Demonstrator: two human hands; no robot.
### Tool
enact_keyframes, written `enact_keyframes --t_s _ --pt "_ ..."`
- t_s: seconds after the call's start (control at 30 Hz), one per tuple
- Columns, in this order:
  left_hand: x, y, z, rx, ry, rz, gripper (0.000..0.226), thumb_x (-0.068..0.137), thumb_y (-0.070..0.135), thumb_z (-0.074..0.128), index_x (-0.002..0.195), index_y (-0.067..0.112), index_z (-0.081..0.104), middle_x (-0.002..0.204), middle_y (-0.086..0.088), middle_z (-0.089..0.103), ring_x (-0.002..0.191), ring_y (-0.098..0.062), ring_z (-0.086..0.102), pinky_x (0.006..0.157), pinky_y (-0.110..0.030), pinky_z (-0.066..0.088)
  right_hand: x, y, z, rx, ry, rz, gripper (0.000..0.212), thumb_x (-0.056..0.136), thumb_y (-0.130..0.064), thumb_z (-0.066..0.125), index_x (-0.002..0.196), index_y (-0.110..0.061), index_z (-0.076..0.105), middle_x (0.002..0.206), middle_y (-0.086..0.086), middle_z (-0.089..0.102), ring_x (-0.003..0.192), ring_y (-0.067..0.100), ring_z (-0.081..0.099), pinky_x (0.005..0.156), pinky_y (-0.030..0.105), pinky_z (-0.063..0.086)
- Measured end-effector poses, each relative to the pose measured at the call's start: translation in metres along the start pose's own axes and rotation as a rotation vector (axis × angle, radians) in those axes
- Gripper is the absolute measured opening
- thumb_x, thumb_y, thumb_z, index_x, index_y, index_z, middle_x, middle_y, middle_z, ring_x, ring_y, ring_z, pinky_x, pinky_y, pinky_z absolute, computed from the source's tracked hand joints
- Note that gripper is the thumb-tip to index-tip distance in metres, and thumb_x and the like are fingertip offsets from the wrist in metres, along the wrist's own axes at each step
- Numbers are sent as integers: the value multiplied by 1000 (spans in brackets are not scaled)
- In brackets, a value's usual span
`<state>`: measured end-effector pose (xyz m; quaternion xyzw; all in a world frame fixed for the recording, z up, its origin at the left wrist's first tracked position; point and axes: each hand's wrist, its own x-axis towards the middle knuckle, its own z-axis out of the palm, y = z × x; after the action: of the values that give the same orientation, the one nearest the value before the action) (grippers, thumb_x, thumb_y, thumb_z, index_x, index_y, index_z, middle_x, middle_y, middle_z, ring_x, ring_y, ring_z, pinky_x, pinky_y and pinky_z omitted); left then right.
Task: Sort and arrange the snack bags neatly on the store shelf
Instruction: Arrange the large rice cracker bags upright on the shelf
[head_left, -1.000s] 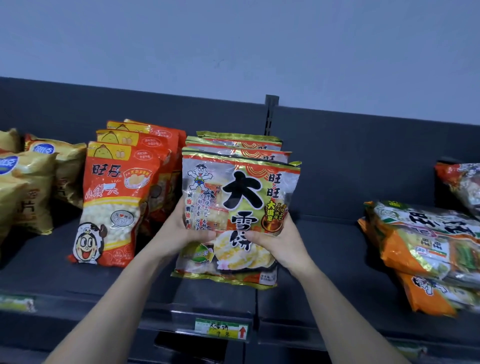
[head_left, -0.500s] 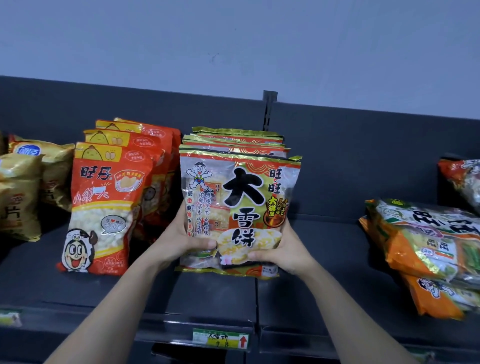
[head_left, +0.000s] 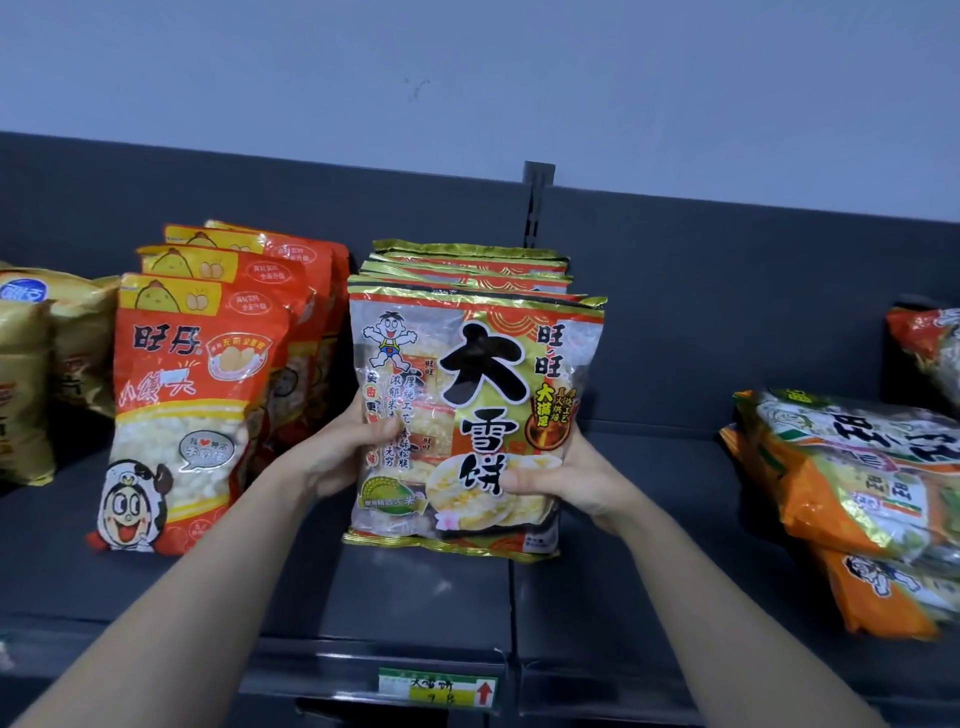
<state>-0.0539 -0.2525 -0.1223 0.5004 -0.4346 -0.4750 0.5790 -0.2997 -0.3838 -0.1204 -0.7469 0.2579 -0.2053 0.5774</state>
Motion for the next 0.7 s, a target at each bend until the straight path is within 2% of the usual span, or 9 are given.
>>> enact_keyframes --t_s 0.2,0.37,0.5,0.6,0.7 --pt "4 -1 15 -31 -3 25 140 27 47 97 146 17 30 126 -9 63 112 -28 63 84 -37 55 -9 2 -8 -39 76 -35 115 46 -38 97 142 -29 34 133 -5 60 123 13 57 110 44 39" --pt "8 -1 22 -44 -24 18 137 26 48 97 143 20 32 120 -3 68 109 -25 65 81 -34 56 -11 2 -14 -55 60 -15 115 47 -38 97 142 -29 35 133 -6 60 123 14 57 110 45 40" --pt "3 0 23 -4 -25 43 132 32 50 95 144 20 32 129 -7 62 117 -28 61 92 -41 52 -15 -1 -13 -86 80 -17 115 44 -45 97 141 -31 36 132 -8 61 122 12 57 109 45 40" --pt "-7 0 27 1 45 115 114 44 49 94 140 23 39 133 -9 59 122 -31 57 103 -55 42 -23 -5 -7 -119 230 -58 122 40 -51 95 143 -35 33 130 -14 60 121 7 56 109 43 41" --pt "-20 0 36 25 145 226 97 61 39 90 142 30 38 140 -4 54 128 -28 52 106 -59 37 -35 -11 6 -196 383 -112 122 47 -55 91 147 -43 21 135 -20 55 124 6 53 107 43 43"
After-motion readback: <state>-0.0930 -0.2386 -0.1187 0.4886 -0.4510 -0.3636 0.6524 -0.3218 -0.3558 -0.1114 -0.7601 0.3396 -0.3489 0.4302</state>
